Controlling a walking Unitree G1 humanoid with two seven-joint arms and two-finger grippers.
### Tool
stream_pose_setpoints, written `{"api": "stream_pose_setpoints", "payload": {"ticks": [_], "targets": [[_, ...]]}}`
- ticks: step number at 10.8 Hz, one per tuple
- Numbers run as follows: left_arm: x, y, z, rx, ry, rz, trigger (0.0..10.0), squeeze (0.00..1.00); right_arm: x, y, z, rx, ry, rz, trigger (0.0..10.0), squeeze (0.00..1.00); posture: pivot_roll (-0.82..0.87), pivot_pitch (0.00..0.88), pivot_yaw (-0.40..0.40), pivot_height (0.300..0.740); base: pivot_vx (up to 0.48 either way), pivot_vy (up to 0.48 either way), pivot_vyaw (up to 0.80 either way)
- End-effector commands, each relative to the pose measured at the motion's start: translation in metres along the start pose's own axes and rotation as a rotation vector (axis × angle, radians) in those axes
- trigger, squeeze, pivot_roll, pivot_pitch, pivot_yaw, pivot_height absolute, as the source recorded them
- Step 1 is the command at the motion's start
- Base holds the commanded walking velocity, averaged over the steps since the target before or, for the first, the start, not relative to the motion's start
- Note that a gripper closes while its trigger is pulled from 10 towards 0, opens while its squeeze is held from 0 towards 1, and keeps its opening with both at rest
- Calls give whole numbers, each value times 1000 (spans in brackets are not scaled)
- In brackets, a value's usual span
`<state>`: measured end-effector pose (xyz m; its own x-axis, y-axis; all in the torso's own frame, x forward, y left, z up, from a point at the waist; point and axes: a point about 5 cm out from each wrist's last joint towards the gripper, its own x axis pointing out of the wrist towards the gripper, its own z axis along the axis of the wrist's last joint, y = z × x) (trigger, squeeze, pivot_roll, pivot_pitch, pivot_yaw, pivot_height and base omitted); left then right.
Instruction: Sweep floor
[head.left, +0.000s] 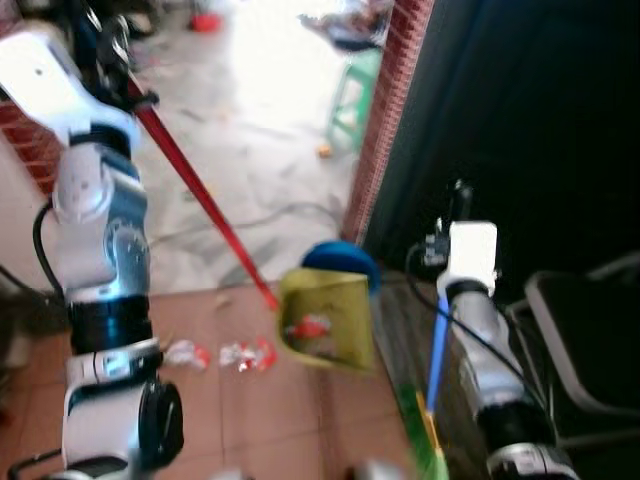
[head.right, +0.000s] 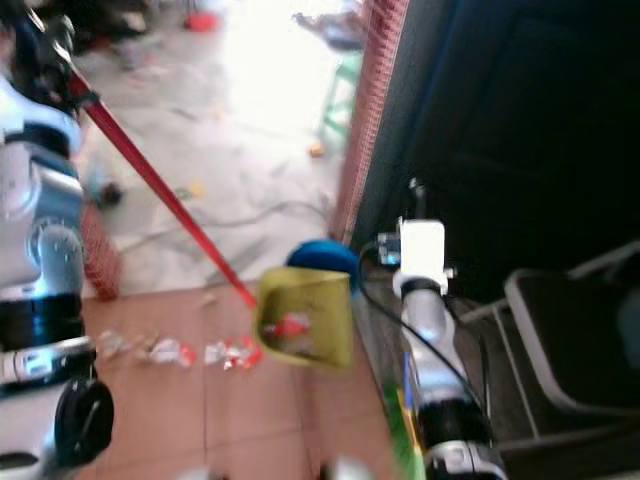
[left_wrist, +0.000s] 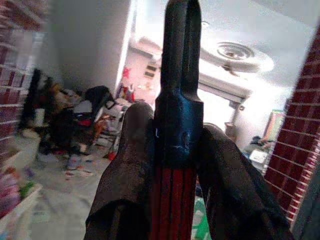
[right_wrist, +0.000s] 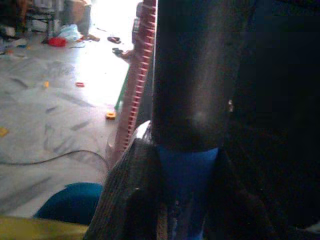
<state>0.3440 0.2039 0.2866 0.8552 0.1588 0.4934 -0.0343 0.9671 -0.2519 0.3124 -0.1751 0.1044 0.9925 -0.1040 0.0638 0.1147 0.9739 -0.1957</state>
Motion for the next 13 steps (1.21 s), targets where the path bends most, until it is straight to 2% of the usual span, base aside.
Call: {"api": "stream_pose_setpoints", "payload": {"ticks": [1, 3, 5, 7, 13], "targets": [[7, -14, 16, -4, -85, -48, 10000, 0, 1, -10, 1, -16, -5, -25, 10000, 0, -50, 0, -40, 740, 409, 0, 0], [11, -15, 19, 18, -108, -53, 10000, 0, 0, -10, 0, -17, -4, -26, 10000, 0, -55, 0, -38, 740, 409, 0, 0], [14, -16, 19, 24, -120, -54, 10000, 0, -1, -10, 0, -12, -2, -27, 10000, 0, -58, 0, -36, 740, 409, 251, -575], [14, -17, 18, 32, -125, -52, 10000, 0, -1, -11, -1, -16, -1, -22, 10000, 0, -59, 0, -37, 740, 411, 249, 0], [13, -26, 17, 63, -141, -74, 10000, 0, -2, -9, -1, -17, 1, -17, 10000, 0, -59, 0, -37, 740, 432, 0, 0]]}}
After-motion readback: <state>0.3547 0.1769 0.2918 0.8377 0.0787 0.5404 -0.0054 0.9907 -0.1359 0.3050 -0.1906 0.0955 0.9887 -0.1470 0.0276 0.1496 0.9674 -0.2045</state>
